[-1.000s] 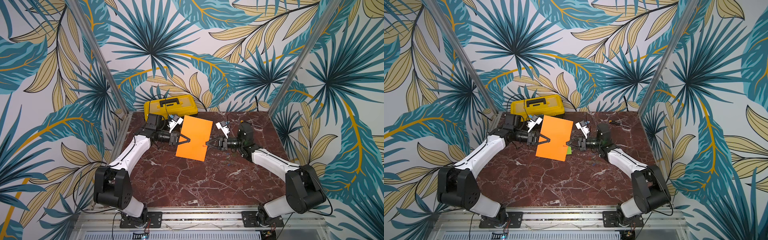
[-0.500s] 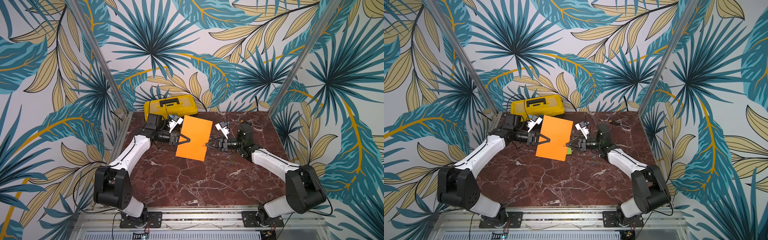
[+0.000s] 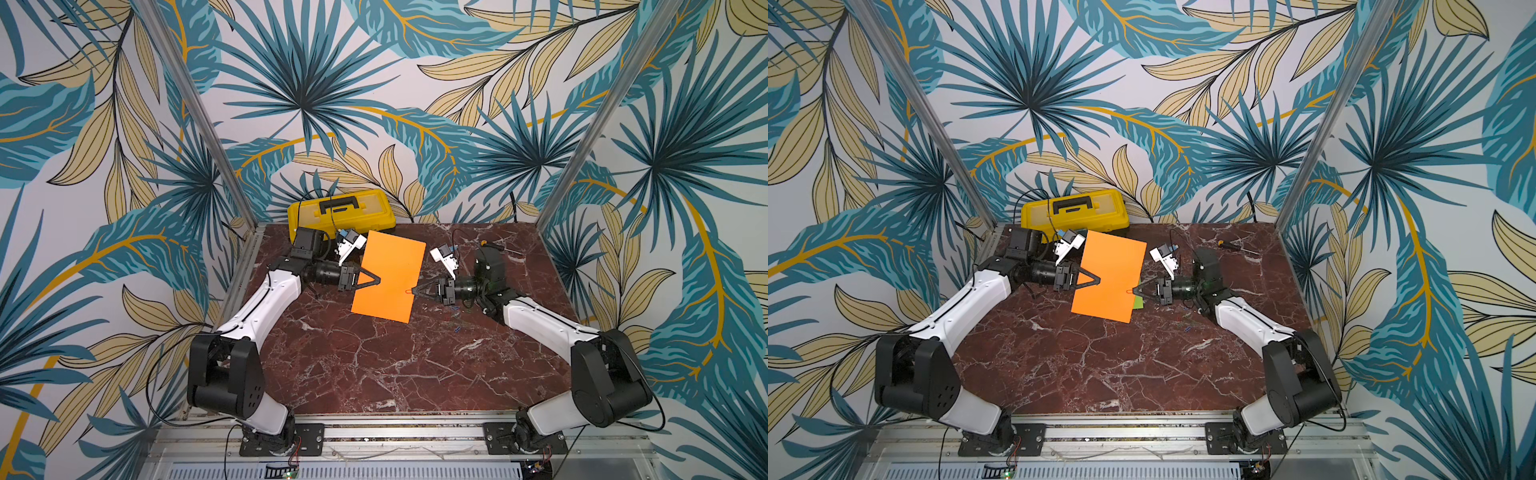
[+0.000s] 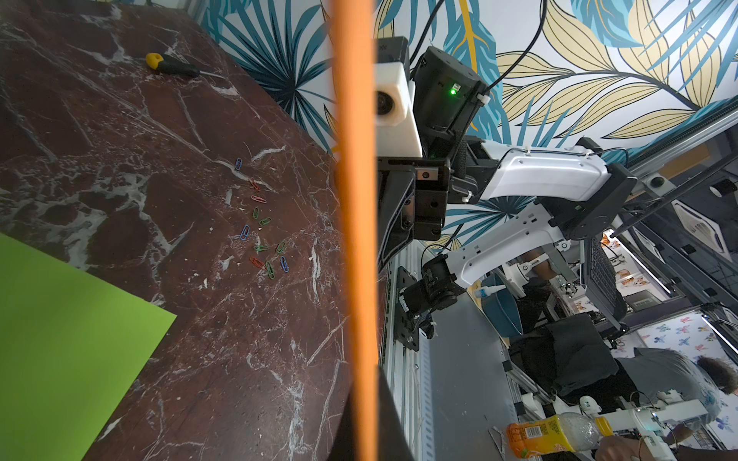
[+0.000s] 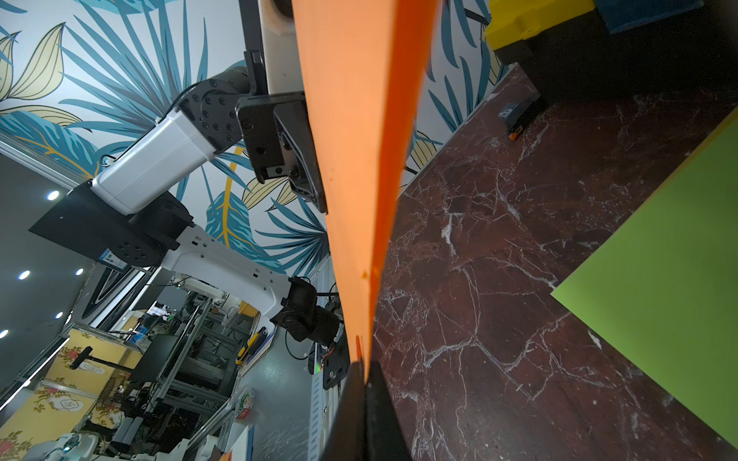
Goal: Unclip the paperclips from the documents
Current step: Remove the paper clip from the document.
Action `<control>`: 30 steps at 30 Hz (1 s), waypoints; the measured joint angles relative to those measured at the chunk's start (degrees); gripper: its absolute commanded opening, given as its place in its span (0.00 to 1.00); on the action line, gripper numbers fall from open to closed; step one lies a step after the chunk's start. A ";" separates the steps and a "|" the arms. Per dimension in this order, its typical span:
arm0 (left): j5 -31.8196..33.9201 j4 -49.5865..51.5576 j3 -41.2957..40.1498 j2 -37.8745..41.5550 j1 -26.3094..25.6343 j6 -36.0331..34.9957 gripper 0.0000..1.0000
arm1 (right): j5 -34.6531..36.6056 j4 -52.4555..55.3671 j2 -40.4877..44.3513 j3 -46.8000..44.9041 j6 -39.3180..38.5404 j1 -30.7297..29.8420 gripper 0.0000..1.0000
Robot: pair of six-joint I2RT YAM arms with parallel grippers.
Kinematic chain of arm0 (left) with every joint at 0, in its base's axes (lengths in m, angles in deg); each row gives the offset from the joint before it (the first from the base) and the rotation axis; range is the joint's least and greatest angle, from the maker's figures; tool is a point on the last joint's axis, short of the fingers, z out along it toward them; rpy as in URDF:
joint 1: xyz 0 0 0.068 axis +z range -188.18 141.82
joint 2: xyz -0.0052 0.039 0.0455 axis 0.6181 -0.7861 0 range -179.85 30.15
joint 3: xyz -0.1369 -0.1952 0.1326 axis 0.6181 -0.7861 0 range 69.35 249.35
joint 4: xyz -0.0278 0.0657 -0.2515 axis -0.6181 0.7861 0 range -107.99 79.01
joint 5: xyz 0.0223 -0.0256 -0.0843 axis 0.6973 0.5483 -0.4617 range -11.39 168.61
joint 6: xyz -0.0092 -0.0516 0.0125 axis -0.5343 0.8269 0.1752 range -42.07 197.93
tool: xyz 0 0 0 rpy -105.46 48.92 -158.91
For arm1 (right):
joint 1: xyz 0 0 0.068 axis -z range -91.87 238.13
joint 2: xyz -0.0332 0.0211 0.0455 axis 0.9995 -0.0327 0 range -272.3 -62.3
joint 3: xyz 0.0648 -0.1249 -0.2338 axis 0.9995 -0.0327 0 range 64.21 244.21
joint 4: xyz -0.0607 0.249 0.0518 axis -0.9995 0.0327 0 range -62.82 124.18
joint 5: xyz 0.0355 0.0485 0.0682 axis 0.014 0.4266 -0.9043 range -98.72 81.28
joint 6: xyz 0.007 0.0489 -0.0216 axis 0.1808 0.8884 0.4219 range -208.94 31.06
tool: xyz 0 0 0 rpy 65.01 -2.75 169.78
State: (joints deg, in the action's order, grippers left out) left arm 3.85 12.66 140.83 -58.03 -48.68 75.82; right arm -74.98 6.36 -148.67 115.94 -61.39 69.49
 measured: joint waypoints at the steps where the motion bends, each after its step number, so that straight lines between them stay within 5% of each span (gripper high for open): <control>1: 0.00 0.00 0.00 0.00 0.00 0.00 0.00 | 0.00 0.00 0.00 0.00 0.00 0.00 0.02; 30: 0.31 -0.07 -1.84 1.79 0.09 -0.50 0.00 | 0.17 -0.35 -1.42 -0.02 0.04 -0.13 0.03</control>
State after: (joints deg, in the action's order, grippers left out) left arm 4.16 12.60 139.00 -56.24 -48.60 75.31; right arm -74.81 6.01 -150.09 115.91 -61.35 69.36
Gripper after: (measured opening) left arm 0.047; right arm 0.045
